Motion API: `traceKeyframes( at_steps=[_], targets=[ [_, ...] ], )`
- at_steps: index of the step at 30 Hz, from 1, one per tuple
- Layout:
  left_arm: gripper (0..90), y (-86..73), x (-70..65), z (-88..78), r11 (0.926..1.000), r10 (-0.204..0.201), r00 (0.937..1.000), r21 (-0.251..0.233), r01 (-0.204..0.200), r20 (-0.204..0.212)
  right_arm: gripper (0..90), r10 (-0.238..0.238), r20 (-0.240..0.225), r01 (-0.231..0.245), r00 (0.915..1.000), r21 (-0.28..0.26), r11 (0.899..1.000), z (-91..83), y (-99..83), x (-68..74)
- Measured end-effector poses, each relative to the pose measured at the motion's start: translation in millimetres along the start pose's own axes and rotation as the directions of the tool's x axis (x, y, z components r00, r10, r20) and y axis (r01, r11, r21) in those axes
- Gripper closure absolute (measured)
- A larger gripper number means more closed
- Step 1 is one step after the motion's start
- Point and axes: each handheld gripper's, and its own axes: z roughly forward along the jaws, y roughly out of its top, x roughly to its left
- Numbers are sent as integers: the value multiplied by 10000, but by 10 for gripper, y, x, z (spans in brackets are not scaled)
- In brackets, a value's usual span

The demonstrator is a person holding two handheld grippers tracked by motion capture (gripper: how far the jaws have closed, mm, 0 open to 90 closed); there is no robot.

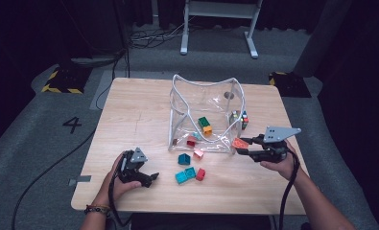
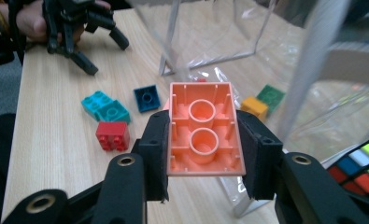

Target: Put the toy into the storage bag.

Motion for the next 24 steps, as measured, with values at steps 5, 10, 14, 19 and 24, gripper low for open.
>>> traceKeyframes(
  at_steps=[5, 10, 14, 19, 24],
  targets=[
    [50, 0, 0, 0, 10000, -4, 10000, 4, 4, 5, 592, 5, 220, -2, 9998, -158, 9999, -128, 163, -100],
    [50, 0, 0, 0, 10000, 1, 10000, 1, -1, -1, 592, -296, 366, 304, 9989, -203, 9993, -200, 328, -147],
    [50, 0, -1, 0, 10000, -17, 10000, 11, 17, 19, 592, -600, 374, 611, 9975, -293, 9977, -264, 487, -155],
    [50, 0, -2, -1, 10000, -25, 10000, 21, 25, 25, 592, -738, 477, 760, 9961, -442, 9961, -310, 665, -209],
    [50, 0, -1, 0, 10000, -13, 10000, 13, 13, 20, 592, -910, 602, 938, 9940, -456, 9945, -303, 828, -279]
  ],
)
